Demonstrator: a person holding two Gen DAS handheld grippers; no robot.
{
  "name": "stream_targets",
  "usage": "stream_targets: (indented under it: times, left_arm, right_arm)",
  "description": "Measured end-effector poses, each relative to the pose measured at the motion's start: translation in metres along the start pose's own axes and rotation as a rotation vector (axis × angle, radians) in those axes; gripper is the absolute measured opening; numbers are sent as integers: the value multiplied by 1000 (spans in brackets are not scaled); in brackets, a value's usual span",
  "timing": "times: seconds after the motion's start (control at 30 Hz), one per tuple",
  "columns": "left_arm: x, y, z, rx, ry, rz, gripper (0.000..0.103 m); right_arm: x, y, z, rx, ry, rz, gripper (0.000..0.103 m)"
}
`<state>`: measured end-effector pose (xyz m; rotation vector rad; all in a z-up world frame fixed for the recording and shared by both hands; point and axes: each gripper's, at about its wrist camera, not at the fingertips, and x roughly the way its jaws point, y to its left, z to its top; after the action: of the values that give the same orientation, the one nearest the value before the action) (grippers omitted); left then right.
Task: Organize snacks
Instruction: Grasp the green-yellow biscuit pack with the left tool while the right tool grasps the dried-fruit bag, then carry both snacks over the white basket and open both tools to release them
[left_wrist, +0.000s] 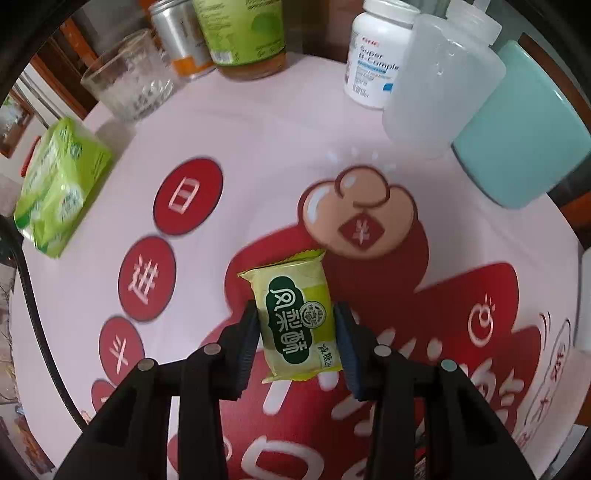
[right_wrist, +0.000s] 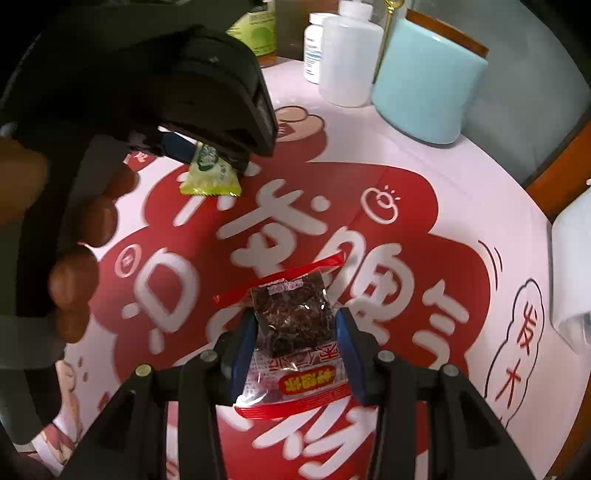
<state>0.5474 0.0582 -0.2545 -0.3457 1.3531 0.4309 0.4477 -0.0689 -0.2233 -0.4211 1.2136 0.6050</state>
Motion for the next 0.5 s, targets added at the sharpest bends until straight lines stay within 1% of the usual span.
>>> stream_targets:
  times: [0.1,0.17,0.23,0.27,0.37,0.4,0.43,0.47,0.5]
  left_arm:
    - [-13,6,-17,31,-2,-15,38]
    - [-25,13,-31,79,-12,-21,38]
    - [-39,17,-44,117,-18,-35,38]
    - [-50,21,-55,155,-21,-52,38]
    - [-79,33,-80,229,-42,-77,38]
    - [-92,39,-93,256,-48,-92,38]
    - [-97,57,-94,274,-51,-102,38]
    - [-108,74,-102,298,-52,-113,38]
    - [-116,82,-109,314,-50,-119,38]
  right_arm:
    - [-22,15,-7,9,-25,27,43]
    - [-40,24,-13,17,-46,45,43]
    - [-53,34,-17,32,-64,32,43]
    - [-62,39,-22,48,-71,27,43]
    - [-86,45,-40,79,-91,59,43]
    - [-94,53,-53,86,-103,71,43]
    - [-102,57,-60,88,-114,80,43]
    - [-110,63,-66,89,-125,88,43]
    - [-121,69,-74,94,-137,97,43]
